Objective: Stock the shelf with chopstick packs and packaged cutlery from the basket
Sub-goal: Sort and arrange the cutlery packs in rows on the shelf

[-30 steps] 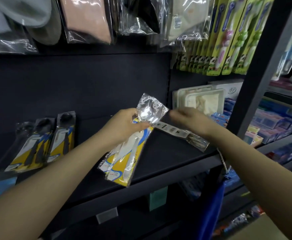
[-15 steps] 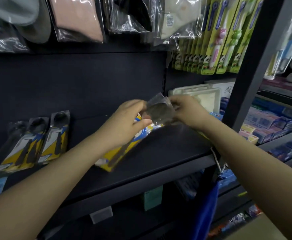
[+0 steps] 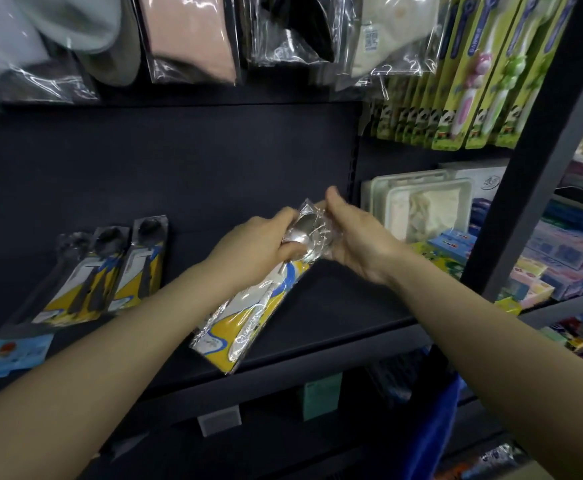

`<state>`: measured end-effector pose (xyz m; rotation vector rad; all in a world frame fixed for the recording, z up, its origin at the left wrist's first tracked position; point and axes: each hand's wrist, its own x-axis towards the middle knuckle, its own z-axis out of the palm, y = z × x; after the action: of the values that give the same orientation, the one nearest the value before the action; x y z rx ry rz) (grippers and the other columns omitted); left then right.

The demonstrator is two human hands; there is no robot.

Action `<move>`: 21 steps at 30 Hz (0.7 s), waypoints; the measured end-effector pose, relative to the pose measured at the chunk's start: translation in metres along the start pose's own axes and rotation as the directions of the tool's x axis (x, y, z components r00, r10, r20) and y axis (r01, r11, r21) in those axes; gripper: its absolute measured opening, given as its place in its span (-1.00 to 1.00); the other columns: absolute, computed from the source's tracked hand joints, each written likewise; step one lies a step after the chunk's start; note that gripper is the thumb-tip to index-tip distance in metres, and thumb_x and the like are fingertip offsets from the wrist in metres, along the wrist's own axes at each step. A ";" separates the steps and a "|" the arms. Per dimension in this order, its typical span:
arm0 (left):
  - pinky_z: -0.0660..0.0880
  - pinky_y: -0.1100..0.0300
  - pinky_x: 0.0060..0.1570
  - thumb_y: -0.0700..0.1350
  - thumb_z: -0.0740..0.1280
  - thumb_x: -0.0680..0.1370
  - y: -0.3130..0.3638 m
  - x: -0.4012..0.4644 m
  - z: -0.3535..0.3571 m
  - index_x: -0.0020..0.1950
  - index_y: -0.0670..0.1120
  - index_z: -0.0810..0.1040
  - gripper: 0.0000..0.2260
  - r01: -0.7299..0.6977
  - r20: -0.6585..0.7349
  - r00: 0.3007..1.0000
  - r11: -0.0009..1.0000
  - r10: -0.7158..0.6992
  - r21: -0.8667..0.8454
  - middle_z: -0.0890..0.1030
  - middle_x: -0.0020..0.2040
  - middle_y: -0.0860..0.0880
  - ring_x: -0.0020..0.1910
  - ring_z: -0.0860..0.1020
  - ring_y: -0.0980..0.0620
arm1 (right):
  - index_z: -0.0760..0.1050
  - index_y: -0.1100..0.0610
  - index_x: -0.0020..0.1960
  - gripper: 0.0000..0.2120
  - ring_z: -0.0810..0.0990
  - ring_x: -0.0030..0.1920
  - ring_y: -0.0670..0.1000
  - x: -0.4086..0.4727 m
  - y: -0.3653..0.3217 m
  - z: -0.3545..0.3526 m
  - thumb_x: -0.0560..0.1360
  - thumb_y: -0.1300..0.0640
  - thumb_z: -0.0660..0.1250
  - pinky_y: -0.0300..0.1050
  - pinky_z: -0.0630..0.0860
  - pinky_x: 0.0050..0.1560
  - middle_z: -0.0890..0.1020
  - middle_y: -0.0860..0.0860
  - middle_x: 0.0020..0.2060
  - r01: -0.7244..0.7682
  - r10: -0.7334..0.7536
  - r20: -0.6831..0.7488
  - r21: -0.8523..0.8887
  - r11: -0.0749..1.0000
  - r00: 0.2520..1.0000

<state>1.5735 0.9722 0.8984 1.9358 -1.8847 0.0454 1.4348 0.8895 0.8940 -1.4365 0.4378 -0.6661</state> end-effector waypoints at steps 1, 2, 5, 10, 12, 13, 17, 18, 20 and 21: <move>0.50 0.03 -0.16 0.08 0.23 0.54 0.000 0.001 0.001 0.27 -0.05 0.33 -0.64 -0.009 -0.022 1.000 0.992 0.012 0.130 0.60 -0.07 -0.11 -0.10 0.57 -0.16 | 0.44 0.09 -0.10 -0.83 0.61 -0.21 -0.10 0.001 0.005 -0.002 0.59 0.04 0.15 -0.19 0.58 -0.13 0.64 -0.02 -0.24 0.049 -0.047 0.017 -0.193 0.980 0.999; 0.45 0.07 -0.23 0.08 0.19 0.56 -0.001 0.001 0.003 0.26 -0.05 0.33 -0.66 -0.037 -0.047 0.998 0.959 0.052 0.280 0.60 -0.05 -0.10 -0.09 0.57 -0.16 | 0.39 0.07 -0.09 -0.94 0.59 -0.18 -0.11 0.003 0.009 -0.005 0.54 0.11 0.25 -0.18 0.56 -0.12 0.61 0.01 -0.20 0.101 -0.096 0.031 -0.404 0.909 0.995; 0.35 0.12 -0.27 0.05 0.11 0.60 -0.002 -0.005 0.012 0.32 0.01 0.31 -0.69 -0.149 -0.006 0.984 0.835 0.179 0.529 0.57 0.03 -0.05 -0.04 0.58 -0.16 | 0.35 0.02 -0.21 -0.77 0.50 -0.20 -0.06 0.009 0.019 -0.015 0.44 0.23 0.38 -0.20 0.44 -0.14 0.55 0.02 -0.24 0.118 -0.140 0.028 -0.721 0.683 0.990; 0.47 0.05 -0.08 0.10 0.19 0.55 -0.025 -0.032 0.016 0.39 0.03 0.24 -0.57 -0.005 0.076 0.997 0.921 -0.027 0.388 0.51 0.22 -0.04 0.12 0.53 -0.16 | 0.41 0.09 -0.19 -0.82 0.49 -0.23 -0.07 0.019 0.039 -0.018 0.41 0.29 0.37 -0.40 0.38 -0.25 0.56 0.01 -0.24 0.059 -0.201 -0.077 -0.803 0.593 0.977; 0.48 0.05 -0.05 0.16 0.22 0.52 -0.038 -0.046 0.010 0.36 0.04 0.27 -0.54 0.032 0.096 0.993 0.920 -0.076 0.389 0.52 0.23 -0.04 0.14 0.53 -0.14 | 0.41 0.09 -0.21 -0.82 0.49 -0.28 -0.09 0.026 0.045 -0.018 0.41 0.32 0.35 -0.39 0.39 -0.25 0.55 -0.04 -0.30 0.033 -0.253 -0.155 -0.791 0.611 0.955; 0.48 0.05 -0.04 0.17 0.21 0.51 -0.044 -0.053 0.007 0.36 0.04 0.27 -0.54 0.048 0.105 0.990 0.919 -0.097 0.390 0.53 0.22 -0.06 0.13 0.53 -0.15 | 0.40 0.09 -0.20 -0.81 0.47 -0.31 -0.13 0.029 0.047 -0.019 0.41 0.34 0.33 -0.46 0.36 -0.27 0.52 -0.09 -0.34 0.012 -0.256 -0.189 -0.783 0.622 0.948; 0.52 0.00 -0.09 0.18 0.16 0.54 -0.060 -0.075 0.004 0.38 0.03 0.22 -0.54 0.089 0.103 0.986 0.939 -0.130 0.333 0.58 0.11 -0.13 0.04 0.56 -0.21 | 0.39 0.02 -0.15 -0.71 0.50 -0.22 -0.08 0.039 0.055 -0.011 0.38 0.41 0.27 -0.23 0.46 -0.08 0.54 -0.06 -0.25 -0.020 -0.098 -0.142 -0.659 0.752 0.985; 0.52 0.01 -0.12 0.18 0.15 0.54 -0.061 -0.078 0.004 0.37 0.01 0.23 -0.54 0.102 0.086 0.987 0.947 -0.134 0.304 0.59 0.09 -0.14 0.02 0.56 -0.21 | 0.38 0.03 -0.11 -0.71 0.49 -0.22 -0.08 0.042 0.057 -0.006 0.40 0.42 0.25 -0.22 0.46 -0.12 0.54 -0.05 -0.23 -0.040 -0.051 -0.134 -0.602 0.798 0.990; 0.48 0.03 -0.19 0.15 0.17 0.54 -0.061 -0.080 0.004 0.29 -0.04 0.28 -0.59 0.138 0.072 0.984 0.958 -0.160 0.251 0.60 -0.04 -0.14 -0.05 0.57 -0.22 | 0.38 0.05 -0.08 -0.72 0.47 -0.28 -0.10 0.051 0.057 0.005 0.46 0.43 0.21 -0.32 0.44 -0.27 0.53 -0.01 -0.20 -0.066 -0.025 -0.187 -0.462 0.884 0.982; 0.46 0.05 -0.22 0.11 0.19 0.55 -0.061 -0.081 0.002 0.23 -0.07 0.31 -0.64 0.162 0.078 0.980 0.964 -0.182 0.213 0.58 -0.15 -0.11 -0.12 0.57 -0.20 | 0.38 0.06 -0.04 -0.72 0.47 -0.28 -0.10 0.055 0.056 0.011 0.48 0.43 0.19 -0.31 0.45 -0.26 0.53 0.03 -0.15 -0.056 -0.037 -0.227 -0.391 0.919 0.973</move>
<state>1.6253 1.0467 0.8540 2.2736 -1.8254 0.0987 1.4918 0.8624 0.8460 -1.7433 0.7978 -0.7705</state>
